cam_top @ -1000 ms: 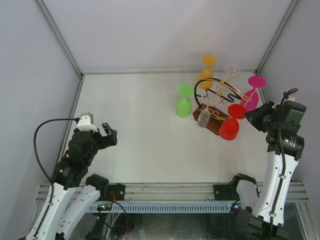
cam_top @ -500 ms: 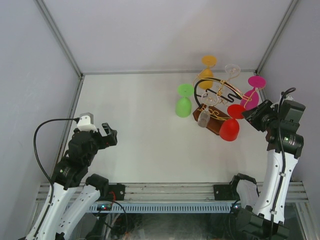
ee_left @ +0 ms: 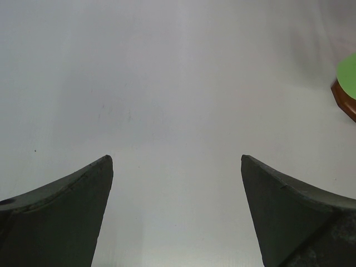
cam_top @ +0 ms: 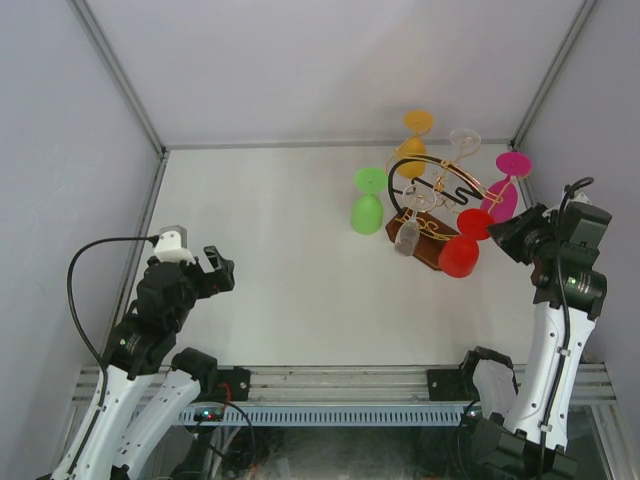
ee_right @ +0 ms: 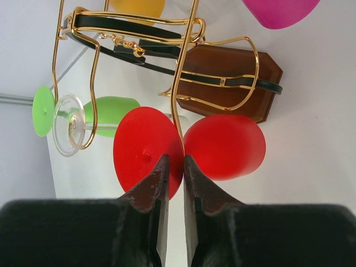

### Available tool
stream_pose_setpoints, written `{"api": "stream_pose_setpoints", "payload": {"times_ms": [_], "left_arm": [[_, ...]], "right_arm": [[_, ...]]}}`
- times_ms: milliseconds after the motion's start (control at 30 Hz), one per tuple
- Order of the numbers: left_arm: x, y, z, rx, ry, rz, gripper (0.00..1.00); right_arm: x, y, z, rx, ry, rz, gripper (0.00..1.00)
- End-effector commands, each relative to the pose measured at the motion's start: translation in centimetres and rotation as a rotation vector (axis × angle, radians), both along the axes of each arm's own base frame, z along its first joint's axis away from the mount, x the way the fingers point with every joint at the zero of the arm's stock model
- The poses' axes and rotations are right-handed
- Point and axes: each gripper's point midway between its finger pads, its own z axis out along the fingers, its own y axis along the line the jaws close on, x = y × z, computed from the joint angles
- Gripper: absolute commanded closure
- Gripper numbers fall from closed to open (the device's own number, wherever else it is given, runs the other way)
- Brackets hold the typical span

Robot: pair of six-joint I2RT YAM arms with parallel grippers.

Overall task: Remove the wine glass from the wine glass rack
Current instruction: Pick up the wine glass from the wine rack.

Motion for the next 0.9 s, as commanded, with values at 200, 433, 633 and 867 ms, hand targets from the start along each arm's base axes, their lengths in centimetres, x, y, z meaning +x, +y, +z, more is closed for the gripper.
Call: {"api": "stream_pose_setpoints", "payload": {"times_ms": [200,433,633,867], "left_arm": [[0.5,-0.2,0.8,-0.002,-0.032,-0.004,0.00],[0.5,-0.2,0.7,-0.003,-0.031,-0.003,0.00],[0.5,-0.2,0.7,-0.003,-0.028,-0.006,0.00],[0.5,-0.2,0.7,-0.003,-0.029,-0.006,0.00]], "right_arm": [[-0.1,-0.3,1.7,-0.071,-0.037,-0.004,0.95],[-0.1,-0.2,2.3,-0.094,-0.048,0.001,0.99],[-0.1,-0.5,1.7,-0.107,-0.017,-0.017,0.95],[0.0,-0.9,-1.8,-0.090,0.072,-0.034,0.93]]}}
